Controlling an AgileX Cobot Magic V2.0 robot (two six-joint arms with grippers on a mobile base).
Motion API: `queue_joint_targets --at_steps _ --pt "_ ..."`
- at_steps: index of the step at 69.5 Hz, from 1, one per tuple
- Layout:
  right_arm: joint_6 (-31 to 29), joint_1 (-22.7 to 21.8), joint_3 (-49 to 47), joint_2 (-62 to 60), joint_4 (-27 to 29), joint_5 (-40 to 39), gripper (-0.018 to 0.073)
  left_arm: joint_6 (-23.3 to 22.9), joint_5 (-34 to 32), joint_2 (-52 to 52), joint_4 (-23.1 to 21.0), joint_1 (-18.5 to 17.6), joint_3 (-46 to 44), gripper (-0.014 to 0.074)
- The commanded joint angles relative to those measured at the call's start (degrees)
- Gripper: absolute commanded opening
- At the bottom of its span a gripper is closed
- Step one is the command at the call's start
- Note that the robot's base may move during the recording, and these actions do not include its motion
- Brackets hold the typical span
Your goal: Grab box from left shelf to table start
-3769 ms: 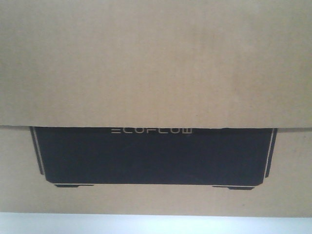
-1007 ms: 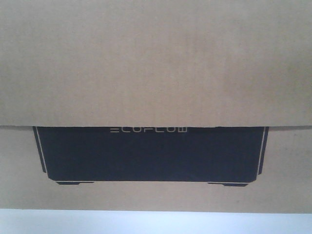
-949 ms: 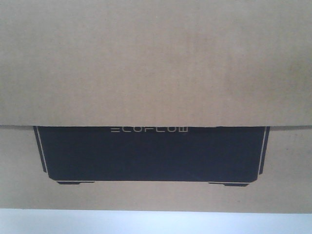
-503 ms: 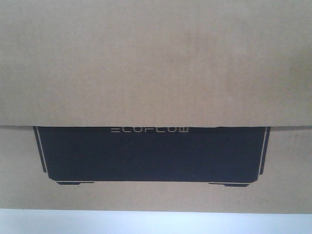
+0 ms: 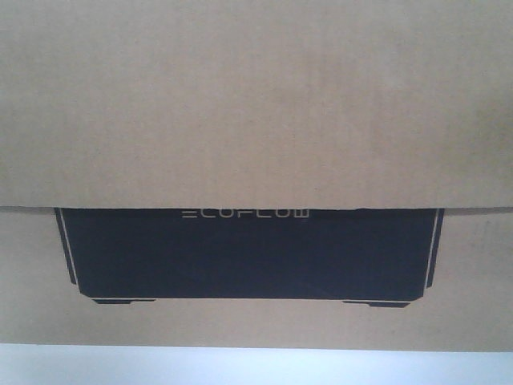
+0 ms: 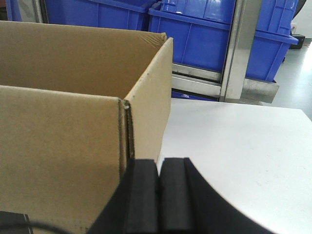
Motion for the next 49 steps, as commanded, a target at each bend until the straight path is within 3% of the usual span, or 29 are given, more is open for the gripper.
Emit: queue_joint_targets --at_steps 1,4,9,11,27,38,46,49 --pt "-0.09 0.23 -1.53 0.72 -0.31 -5.52 0.0058 -0.41 -5.74 -0.41 -0.29 -0.40 -1.07 -0.0095" --pt "-0.09 0.23 -1.53 0.72 -0.31 -5.52 0.0058 -0.41 -6.04 -0.41 -2.68 -0.40 -0.20 -0.0095" --pt "-0.09 0.23 -1.53 0.72 -0.31 -5.52 0.0058 -0.41 -6.04 -0.41 -10.96 -0.40 1.44 -0.0095" --pt "-0.09 0.23 -1.53 0.72 -0.31 -5.52 0.0058 -0.41 -5.92 -0.41 -11.70 -0.36 2.13 -0.0095" --pt "-0.09 0.23 -1.53 0.72 -0.31 -5.52 0.0058 -0.41 -8.04 -0.52 -11.71 5.89 10.09 -0.0095" --pt "-0.09 0.23 -1.53 0.72 -0.31 -5.52 0.0058 -0.41 -15.12 -0.52 -11.71 10.88 17.50 -0.0095" --pt "-0.09 0.23 -1.53 0.72 -0.31 -5.52 0.0058 -0.41 -24.18 -0.52 -11.40 12.65 22.58 -0.0095" --pt "-0.09 0.23 -1.53 0.72 -0.31 -5.52 0.0058 -0.41 -21.71 -0.52 -11.40 12.97 22.16 -0.0095"
